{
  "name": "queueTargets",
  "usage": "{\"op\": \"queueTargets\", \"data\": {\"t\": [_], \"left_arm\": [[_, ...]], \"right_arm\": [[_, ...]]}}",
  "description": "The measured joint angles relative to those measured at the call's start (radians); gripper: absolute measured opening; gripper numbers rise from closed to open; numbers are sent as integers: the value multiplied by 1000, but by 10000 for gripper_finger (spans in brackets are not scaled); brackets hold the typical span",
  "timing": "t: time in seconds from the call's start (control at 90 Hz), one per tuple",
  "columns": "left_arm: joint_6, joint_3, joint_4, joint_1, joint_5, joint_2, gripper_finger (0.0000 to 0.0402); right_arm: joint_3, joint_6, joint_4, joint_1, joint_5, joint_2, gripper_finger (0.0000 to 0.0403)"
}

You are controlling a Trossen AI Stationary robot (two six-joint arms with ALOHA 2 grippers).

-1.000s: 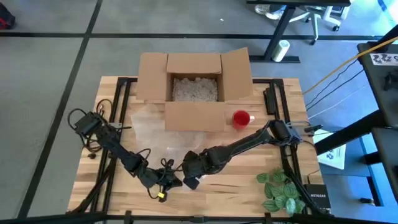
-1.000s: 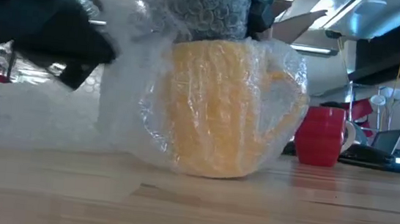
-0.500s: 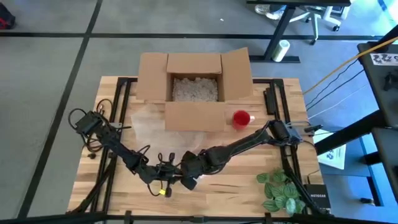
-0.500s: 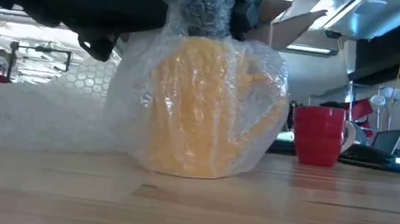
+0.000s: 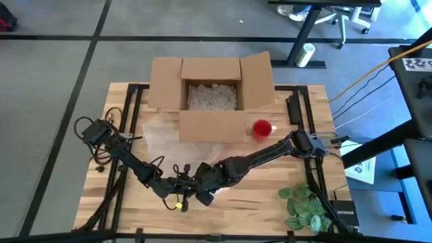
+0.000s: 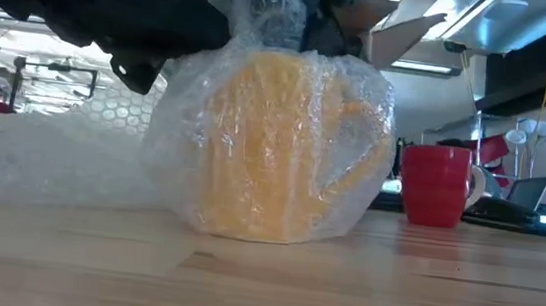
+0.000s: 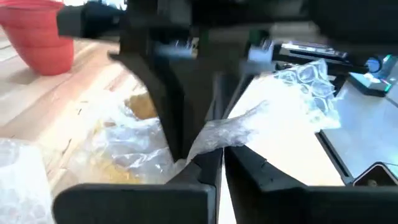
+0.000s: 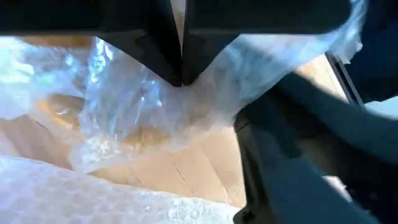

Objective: Wrap mug
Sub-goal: Wrap the yellow mug using the bubble wrap

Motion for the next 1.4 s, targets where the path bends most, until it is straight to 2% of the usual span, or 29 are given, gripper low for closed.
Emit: {"op": "queueTargets", "data": {"t": [0.178,0.356,0.456,0.656,0.889,1.089,1.4], "left_arm": [[0,-2,-4,2,-9,0,0],[-1,-2,-5,4,-7,1,0],[-4,-2,-6,6,-5,2,0],[-4,-3,-4,6,-3,2,0],[-3,-3,2,6,-2,2,0],[15,-4,16,5,1,3,0],[15,-5,58,-17,31,5,0]], "right_arm": [[87,1,-131,6,36,-2,0],[190,-14,-210,34,184,-5,0],[227,-52,-165,55,239,-9,0],[222,-102,-66,71,193,3,0],[170,-60,-105,66,164,36,0],[115,22,-198,67,194,37,0],[54,-24,-159,52,190,39,0]]}}
